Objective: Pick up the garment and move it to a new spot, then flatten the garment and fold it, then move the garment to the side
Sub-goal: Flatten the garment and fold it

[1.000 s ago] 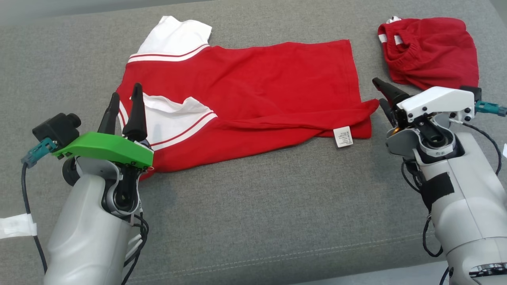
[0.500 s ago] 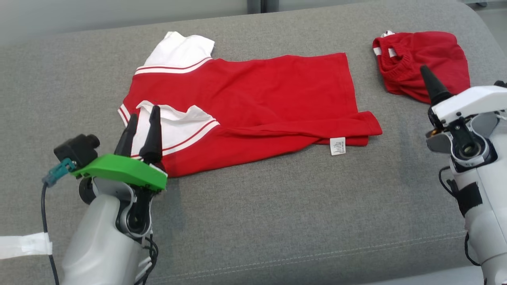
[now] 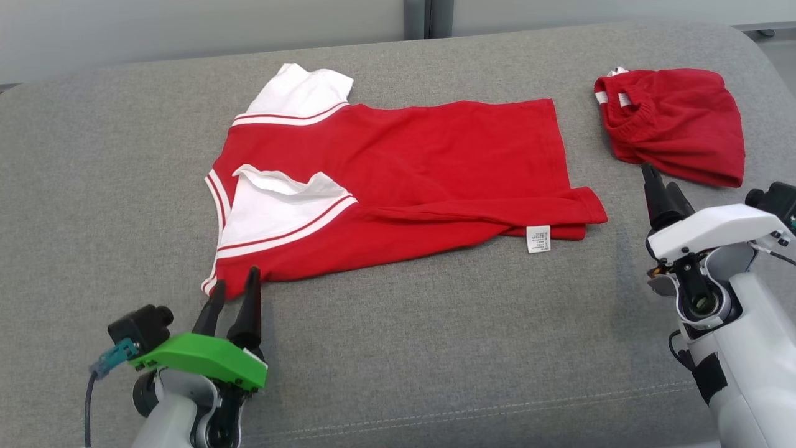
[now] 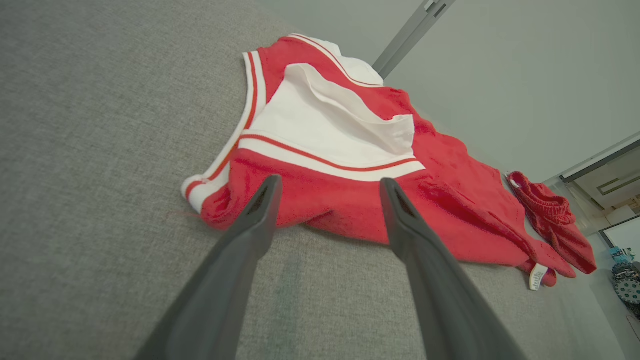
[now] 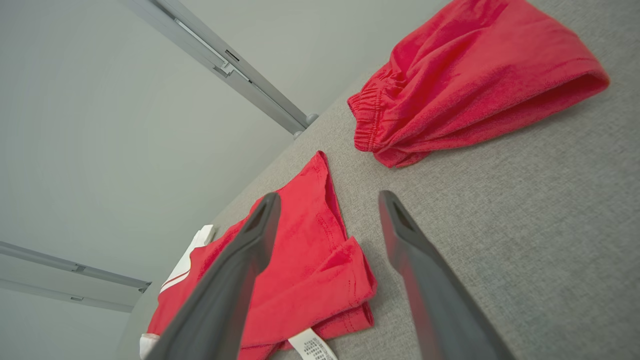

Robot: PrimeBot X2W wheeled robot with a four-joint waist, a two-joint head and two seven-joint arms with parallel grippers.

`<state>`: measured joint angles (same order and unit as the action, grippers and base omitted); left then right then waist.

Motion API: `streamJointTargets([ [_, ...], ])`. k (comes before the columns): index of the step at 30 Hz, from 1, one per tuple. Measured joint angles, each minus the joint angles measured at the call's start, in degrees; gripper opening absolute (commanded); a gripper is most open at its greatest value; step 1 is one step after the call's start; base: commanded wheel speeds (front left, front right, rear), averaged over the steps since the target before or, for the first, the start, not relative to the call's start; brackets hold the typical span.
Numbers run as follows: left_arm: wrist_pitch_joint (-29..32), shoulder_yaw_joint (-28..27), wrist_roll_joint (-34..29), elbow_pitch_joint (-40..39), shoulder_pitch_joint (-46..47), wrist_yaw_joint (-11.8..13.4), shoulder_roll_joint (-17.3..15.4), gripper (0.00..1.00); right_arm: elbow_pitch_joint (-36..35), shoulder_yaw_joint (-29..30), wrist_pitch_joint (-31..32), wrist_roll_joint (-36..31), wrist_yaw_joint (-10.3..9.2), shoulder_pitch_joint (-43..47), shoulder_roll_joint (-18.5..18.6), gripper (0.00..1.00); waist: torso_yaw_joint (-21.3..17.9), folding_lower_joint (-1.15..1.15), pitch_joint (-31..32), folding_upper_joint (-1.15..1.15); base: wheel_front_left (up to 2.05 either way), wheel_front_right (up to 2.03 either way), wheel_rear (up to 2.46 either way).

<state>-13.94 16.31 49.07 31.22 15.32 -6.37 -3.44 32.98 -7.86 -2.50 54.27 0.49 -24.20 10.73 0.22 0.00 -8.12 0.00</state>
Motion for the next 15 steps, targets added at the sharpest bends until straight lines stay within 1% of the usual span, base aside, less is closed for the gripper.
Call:
streamJointTargets([
  [6,0.0,0.4,0.0,2.3,-2.3,0.5,0.1,1.00,-1.0,-0.3,-2.5,-1.0,-0.05,2.2,-0.8,1.00,0.0,0.00,0.0,0.00,0.00,0.00,0.00],
  [10,0.0,-0.3,1.2,3.4,-2.3,0.9,0.2,1.00,-1.8,-1.3,-3.1,-1.4,-0.07,2.5,-2.2,1.00,-0.5,0.00,-0.3,0.00,0.00,0.00,0.00],
  [15,0.1,-1.5,1.9,5.2,-2.0,1.9,0.3,1.00,-2.6,-2.2,-3.1,-2.0,-0.07,2.8,-2.5,1.00,-1.4,0.00,-0.7,0.00,0.00,0.00,0.00],
])
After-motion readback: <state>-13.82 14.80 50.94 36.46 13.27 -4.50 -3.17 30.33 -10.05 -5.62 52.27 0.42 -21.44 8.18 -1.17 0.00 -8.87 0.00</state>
